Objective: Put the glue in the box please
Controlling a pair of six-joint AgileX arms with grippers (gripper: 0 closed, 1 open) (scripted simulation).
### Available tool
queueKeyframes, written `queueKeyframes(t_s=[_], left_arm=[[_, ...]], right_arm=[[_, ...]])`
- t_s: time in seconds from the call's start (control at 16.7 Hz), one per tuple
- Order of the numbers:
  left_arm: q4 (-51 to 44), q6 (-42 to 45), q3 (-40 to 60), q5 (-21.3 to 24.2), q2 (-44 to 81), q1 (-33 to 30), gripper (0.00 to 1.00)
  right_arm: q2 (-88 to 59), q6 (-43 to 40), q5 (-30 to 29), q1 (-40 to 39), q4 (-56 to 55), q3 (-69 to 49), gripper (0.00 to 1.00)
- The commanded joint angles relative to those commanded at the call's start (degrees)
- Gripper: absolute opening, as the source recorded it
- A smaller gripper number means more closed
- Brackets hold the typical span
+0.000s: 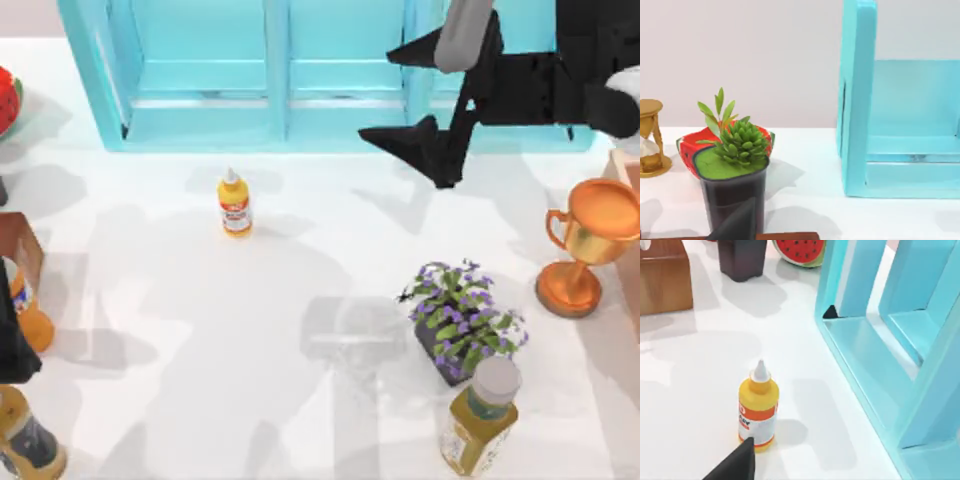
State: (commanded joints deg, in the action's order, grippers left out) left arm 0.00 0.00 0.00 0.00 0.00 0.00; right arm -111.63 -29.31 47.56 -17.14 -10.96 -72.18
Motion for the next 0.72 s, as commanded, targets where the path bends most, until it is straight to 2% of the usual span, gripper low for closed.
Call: queueKeyframes(t_s=[0.36,0.72], left_arm=[[0.00,0.00,0.00,0.00,0.00,0.00,1.00],[0.00,0.00,0.00,0.00,0.00,0.00,1.00]], right_arm=[[-24.32,-5.02,10.83,-4.11,-1.10,-14.31,1.00],[-28.36,-5.83,12.74,-4.76,-1.22,-16.74,1.00]])
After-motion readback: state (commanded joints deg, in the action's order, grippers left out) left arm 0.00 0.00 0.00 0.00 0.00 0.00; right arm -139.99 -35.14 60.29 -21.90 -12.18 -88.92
